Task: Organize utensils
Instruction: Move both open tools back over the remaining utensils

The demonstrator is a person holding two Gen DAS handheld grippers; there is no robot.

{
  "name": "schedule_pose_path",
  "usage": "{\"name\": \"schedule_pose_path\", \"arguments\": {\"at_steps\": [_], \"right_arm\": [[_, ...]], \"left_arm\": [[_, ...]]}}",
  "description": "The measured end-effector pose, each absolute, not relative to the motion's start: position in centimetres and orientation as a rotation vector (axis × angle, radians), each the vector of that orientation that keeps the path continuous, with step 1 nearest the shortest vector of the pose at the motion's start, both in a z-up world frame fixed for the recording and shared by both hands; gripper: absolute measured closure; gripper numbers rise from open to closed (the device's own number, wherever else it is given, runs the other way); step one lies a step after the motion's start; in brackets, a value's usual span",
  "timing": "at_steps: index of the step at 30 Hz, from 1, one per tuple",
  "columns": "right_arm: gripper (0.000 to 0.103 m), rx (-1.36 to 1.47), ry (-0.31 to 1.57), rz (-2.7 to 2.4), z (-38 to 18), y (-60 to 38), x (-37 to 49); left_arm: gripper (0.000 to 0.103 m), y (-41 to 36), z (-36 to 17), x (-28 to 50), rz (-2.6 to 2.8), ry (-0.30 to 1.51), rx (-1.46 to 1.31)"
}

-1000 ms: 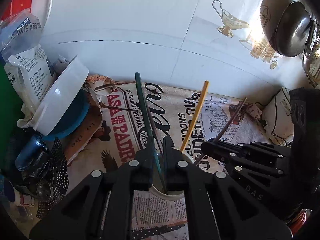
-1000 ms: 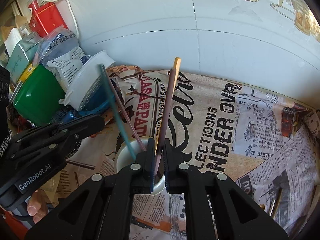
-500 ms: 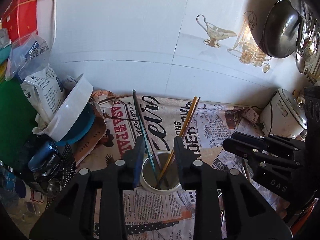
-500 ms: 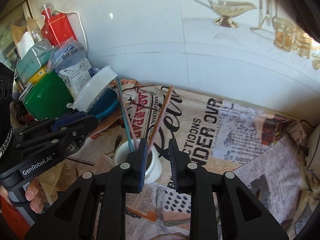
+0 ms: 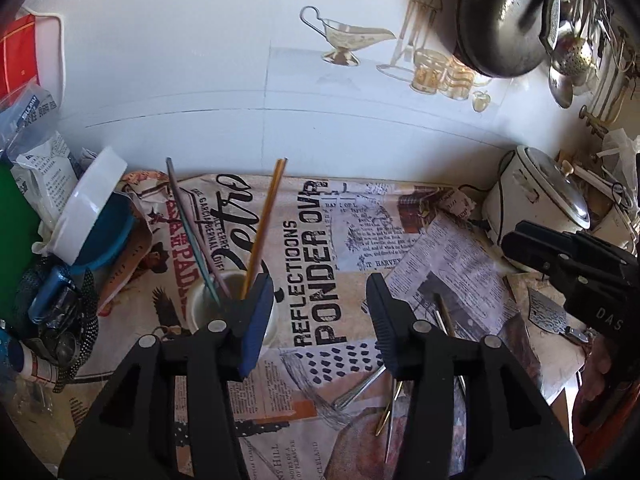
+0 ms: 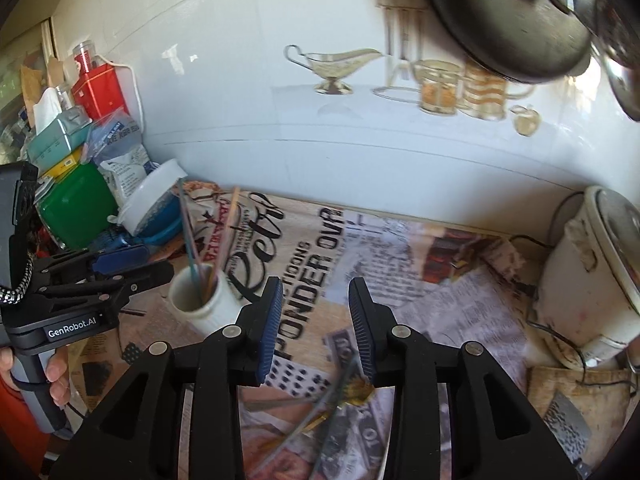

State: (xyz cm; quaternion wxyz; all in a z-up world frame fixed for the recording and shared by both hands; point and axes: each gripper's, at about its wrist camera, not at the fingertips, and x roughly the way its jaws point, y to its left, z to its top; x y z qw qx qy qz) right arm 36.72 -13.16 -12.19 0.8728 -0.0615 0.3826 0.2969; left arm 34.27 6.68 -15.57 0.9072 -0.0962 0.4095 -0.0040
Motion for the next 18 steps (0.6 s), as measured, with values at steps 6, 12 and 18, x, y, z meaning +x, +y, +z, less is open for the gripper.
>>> {"name": "schedule_pose_path", "arguments": {"at_steps": [6, 12, 18], "right_arm": [[0.072, -0.11, 0.847, 0.564, -13.9, -17.9, 37.0], [0.072, -0.098, 0.938, 0.533, -17.1, -20.9, 37.5], [0.072, -0.104, 1.064, 0.55, -21.9, -20.9, 37.5]], "left_arm": [[0.056, 2.5, -18.1, 35.1, -0.033, 0.917, -0.188], [0.056, -0.3, -21.2, 35.8, -0.044, 0.998, -0.18], [0.056, -0.9, -24.7, 35.7, -0.012, 1.078, -0.197]]}}
